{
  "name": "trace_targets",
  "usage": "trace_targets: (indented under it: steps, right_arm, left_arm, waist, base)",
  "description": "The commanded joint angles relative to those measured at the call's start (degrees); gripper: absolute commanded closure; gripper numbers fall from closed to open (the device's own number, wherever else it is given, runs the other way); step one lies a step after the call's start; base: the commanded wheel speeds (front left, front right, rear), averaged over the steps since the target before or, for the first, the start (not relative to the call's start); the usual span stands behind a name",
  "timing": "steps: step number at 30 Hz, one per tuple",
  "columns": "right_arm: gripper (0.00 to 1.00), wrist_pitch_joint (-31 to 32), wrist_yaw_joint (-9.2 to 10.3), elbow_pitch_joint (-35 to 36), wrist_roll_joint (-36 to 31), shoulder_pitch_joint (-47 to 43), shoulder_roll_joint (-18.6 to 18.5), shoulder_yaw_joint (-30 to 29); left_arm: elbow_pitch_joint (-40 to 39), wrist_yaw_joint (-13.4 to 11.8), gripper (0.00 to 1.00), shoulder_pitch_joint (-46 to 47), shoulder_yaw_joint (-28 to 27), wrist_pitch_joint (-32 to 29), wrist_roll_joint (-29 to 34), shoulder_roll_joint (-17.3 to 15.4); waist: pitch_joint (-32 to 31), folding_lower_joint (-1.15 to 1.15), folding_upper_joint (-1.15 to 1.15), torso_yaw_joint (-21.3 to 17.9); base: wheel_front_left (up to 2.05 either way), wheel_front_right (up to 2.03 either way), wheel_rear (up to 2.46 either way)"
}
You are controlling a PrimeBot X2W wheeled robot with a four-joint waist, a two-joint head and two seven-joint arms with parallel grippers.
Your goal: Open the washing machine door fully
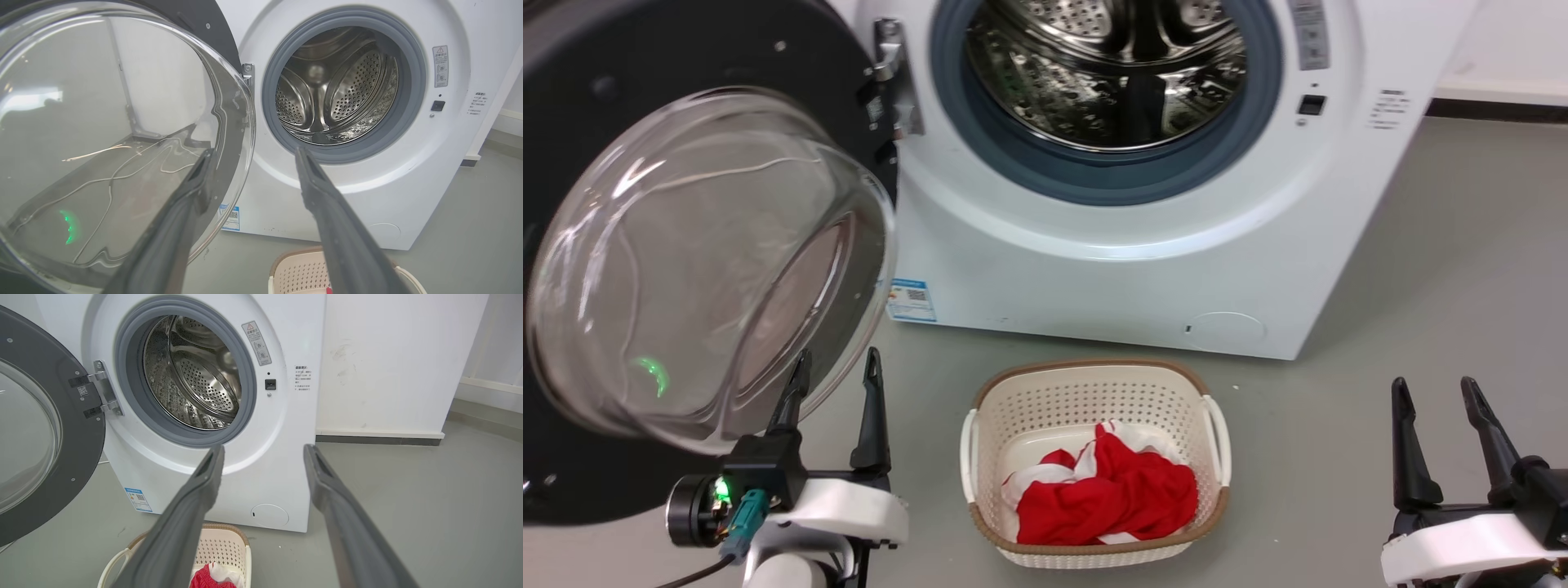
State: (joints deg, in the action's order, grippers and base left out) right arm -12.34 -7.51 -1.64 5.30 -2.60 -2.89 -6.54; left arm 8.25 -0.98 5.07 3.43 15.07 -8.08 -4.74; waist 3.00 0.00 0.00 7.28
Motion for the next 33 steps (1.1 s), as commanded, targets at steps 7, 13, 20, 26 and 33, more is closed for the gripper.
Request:
trace_targets:
  steps: [7, 13, 20, 26, 33]
  right_arm:
    - [0.00, 0.18, 0.04, 2.35, -0.84, -0.88, 0.06, -0.44]
    - [0.00, 1.32, 0.04, 4.52, -1.35, -1.81, 0.07, 0.27]
    - [0.00, 2.16, 0.04, 5.39, -0.94, -2.89, 0.06, 0.99]
    - [0.00, 2.66, 0.04, 5.74, -0.54, -3.23, 0.06, 1.29]
    - [0.00, 2.73, 0.04, 5.83, -0.31, -3.38, 0.06, 1.34]
  left_arm:
    - [1.30, 0.61, 0.00, 2.75, 0.87, 0.13, 2.04, 0.55]
    - [1.91, 0.09, 0.00, 2.36, 0.54, 0.13, 3.06, 0.61]
    - [2.52, -0.50, 0.00, 1.08, -0.10, 0.13, 3.22, 0.78]
    - [2.87, -0.41, 0.00, 0.86, -0.84, 0.13, 3.27, 0.89]
    - [3.05, -0.24, 0.00, 0.39, -1.16, 0.13, 3.30, 1.02]
  waist:
    - [-0.94, 0.00, 0.00, -5.59]
    - [-1.45, 0.00, 0.00, -7.85]
    - [-1.75, 0.00, 0.00, -8.43]
    - [-1.94, 0.00, 0.00, -7.91]
    - [-2.16, 0.00, 0.00, -7.69]
  base:
    - [0.00, 0.00, 0.00]
    - [0.00, 0.00, 0.00]
    - [0.00, 0.00, 0.00]
    - [0.00, 0.00, 0.00]
    - [0.00, 0.00, 0.00]
